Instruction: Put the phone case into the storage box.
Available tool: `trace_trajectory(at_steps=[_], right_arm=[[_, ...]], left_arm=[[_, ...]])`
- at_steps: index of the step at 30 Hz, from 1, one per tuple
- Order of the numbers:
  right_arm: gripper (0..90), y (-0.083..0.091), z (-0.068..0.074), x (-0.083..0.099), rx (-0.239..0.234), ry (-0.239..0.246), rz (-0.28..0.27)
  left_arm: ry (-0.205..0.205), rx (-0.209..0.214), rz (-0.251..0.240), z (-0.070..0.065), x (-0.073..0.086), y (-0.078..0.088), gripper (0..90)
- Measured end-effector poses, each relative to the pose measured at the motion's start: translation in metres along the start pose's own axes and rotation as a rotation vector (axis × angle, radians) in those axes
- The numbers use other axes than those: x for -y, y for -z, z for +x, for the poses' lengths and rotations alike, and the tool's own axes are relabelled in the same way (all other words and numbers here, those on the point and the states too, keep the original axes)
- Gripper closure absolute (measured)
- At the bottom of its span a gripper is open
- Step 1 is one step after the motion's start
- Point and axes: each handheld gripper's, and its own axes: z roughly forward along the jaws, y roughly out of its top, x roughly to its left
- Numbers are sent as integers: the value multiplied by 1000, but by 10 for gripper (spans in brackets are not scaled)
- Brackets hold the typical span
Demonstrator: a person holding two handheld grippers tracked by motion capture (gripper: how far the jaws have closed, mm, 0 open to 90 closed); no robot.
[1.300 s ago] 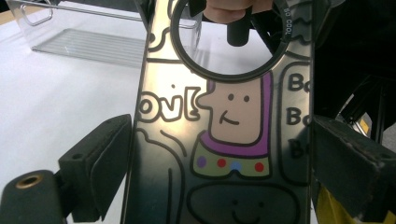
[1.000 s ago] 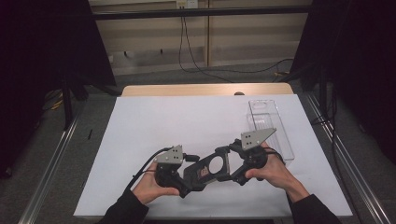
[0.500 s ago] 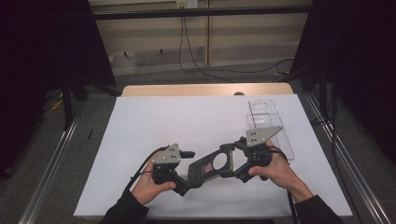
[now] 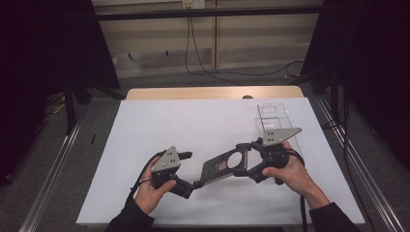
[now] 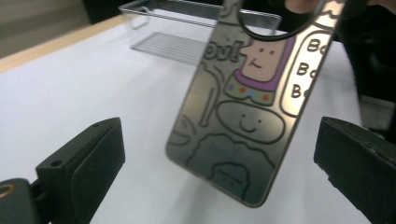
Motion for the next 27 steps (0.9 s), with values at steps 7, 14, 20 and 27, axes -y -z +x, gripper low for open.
trace_trajectory(at_steps=[7,14,20,27], right_arm=[[124,5,-1,-1,28,-16,-12],[124,11,-4,-1,57,-33,-27],[124,13,-6,-1,74,-41,-32],[124,17,-7,-2,113,-55,-47]], left_arm=[[27,-99,-46,1,7,15,20],[51,-159,-77,1,19,33,19],[75,-220,-120,2,26,50,15],[100,-261,-134,0,37,63,16]])
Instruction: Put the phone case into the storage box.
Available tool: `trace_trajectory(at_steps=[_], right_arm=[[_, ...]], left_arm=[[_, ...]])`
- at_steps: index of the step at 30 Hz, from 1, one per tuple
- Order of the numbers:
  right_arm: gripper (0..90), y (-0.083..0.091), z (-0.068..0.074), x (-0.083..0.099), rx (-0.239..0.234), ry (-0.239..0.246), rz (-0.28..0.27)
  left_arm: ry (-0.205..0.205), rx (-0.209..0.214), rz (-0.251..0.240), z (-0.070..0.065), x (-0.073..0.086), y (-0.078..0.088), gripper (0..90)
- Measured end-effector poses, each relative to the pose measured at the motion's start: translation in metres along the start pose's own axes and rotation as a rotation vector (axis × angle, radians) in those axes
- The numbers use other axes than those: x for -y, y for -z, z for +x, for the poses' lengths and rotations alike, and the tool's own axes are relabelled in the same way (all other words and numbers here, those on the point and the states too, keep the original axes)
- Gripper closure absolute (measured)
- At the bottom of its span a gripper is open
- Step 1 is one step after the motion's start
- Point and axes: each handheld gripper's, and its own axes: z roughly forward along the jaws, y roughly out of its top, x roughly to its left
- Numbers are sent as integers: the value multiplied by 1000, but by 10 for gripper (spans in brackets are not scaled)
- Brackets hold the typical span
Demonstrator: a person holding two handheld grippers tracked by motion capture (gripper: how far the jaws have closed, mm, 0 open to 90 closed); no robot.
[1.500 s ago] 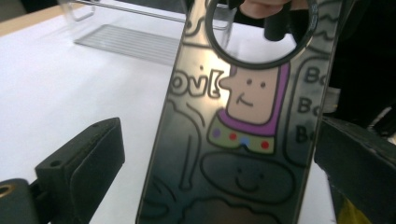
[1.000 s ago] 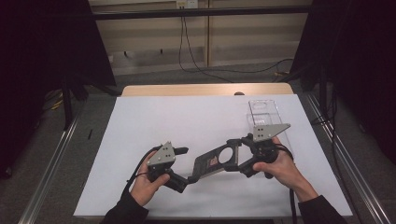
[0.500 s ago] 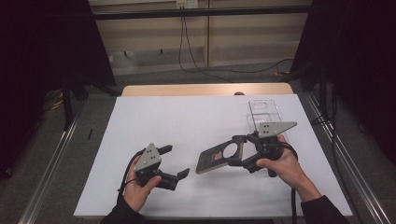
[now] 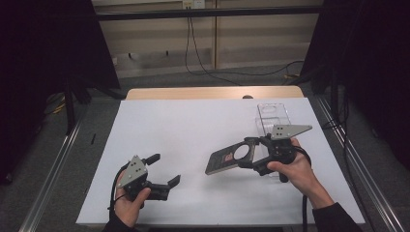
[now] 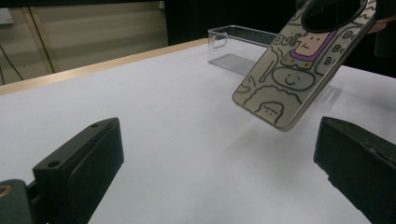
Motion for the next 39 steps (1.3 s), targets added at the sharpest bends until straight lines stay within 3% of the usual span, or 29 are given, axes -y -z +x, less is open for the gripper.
trace_trajectory(at_steps=[8,11,19,23,26,32,39], right_arm=[[124,11,-4,-4,48,-10,-21],[124,14,-6,-5,68,-12,-26],[124,23,-13,-7,119,-33,-43],[124,26,-17,-8,137,-39,-51],[124,27,-20,-11,147,-42,-56],[124,32,-25,-22,185,-43,-60],[124,44,-34,-33,250,-55,-56]], left_arm=[[8,-57,-19,0,10,15,16],[-1,-39,-21,1,10,18,16],[20,-113,-51,6,17,25,13],[32,-129,-57,11,21,29,13],[58,-169,-91,13,22,32,19],[72,-179,-87,16,25,32,18],[50,-194,-100,16,23,38,23]])
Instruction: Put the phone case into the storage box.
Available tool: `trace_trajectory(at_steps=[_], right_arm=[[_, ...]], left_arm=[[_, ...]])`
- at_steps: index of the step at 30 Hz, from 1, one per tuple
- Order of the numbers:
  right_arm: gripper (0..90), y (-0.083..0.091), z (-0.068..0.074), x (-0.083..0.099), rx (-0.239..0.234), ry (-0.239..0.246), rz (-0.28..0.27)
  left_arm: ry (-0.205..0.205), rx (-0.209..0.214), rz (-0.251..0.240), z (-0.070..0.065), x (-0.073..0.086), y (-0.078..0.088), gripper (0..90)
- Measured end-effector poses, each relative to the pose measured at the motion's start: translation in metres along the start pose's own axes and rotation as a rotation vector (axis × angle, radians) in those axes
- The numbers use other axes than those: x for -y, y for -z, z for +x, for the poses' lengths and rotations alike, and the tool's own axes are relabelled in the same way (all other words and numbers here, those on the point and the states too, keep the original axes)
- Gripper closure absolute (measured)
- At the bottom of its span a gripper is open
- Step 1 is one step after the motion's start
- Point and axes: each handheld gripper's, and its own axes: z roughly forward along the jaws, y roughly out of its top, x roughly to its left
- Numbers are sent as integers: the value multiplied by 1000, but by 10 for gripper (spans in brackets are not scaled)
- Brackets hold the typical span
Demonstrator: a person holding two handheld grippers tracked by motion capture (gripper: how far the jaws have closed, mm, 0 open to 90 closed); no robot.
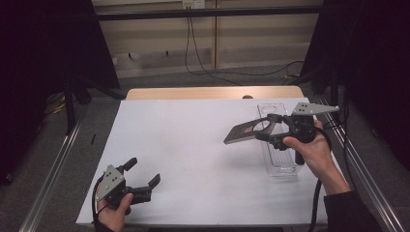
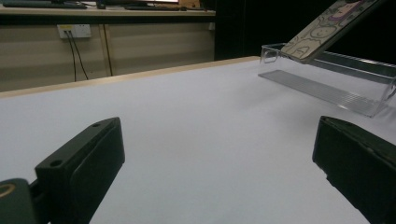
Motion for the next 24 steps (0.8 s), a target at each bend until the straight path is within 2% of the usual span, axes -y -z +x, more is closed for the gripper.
trace_trajectory(at_steps=[7,11,13,15,18,21,24], right_arm=[[124,14,-13,-8,66,-15,-11],[124,20,-20,-12,94,-26,-16],[124,22,-23,-13,107,-29,-19],[124,23,-26,-14,117,-33,-21],[123,25,-31,-16,136,-41,-24],[124,27,-35,-17,158,-39,-20],[124,29,-39,-20,198,-44,-20]], left_arm=[[-26,-11,12,2,3,8,22],[-22,-23,12,6,4,9,16],[-15,2,-13,7,4,10,14],[-22,-20,-2,7,4,9,14],[-21,-16,12,6,6,7,19],[-49,-19,14,7,5,7,22],[-33,-16,8,8,6,6,22]])
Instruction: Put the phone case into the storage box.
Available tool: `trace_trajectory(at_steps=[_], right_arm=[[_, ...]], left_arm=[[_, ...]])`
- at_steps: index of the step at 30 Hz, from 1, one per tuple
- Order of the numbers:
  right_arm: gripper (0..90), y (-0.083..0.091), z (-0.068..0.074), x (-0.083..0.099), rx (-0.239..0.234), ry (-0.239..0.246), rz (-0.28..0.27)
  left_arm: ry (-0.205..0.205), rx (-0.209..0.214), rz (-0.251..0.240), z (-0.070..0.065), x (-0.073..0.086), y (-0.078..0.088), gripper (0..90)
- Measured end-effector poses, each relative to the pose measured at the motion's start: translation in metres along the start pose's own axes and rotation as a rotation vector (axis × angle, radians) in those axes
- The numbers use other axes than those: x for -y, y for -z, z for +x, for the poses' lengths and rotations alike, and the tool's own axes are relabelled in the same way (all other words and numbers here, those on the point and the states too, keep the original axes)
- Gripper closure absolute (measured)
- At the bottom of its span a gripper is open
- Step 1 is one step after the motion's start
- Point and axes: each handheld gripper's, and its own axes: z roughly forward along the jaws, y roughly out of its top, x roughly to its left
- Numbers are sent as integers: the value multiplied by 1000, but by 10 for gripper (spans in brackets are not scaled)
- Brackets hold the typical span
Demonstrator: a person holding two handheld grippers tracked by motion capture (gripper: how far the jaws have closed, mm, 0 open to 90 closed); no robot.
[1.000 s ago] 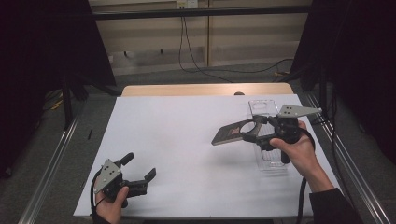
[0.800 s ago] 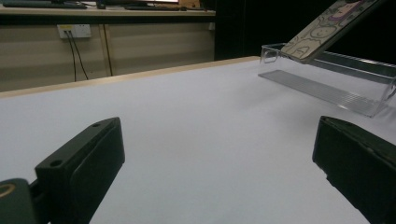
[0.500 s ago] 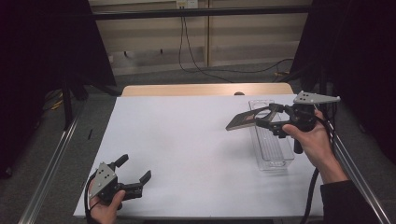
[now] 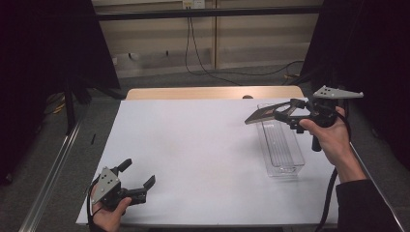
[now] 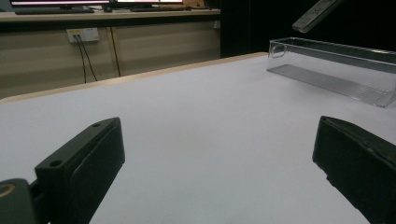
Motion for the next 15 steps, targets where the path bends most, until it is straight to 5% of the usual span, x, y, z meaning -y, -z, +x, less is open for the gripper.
trace_trajectory(at_steps=[15], right_arm=[[124,5,-26,-8,142,-45,20]], left_arm=[[-6,0,1,0,-1,0,26]])
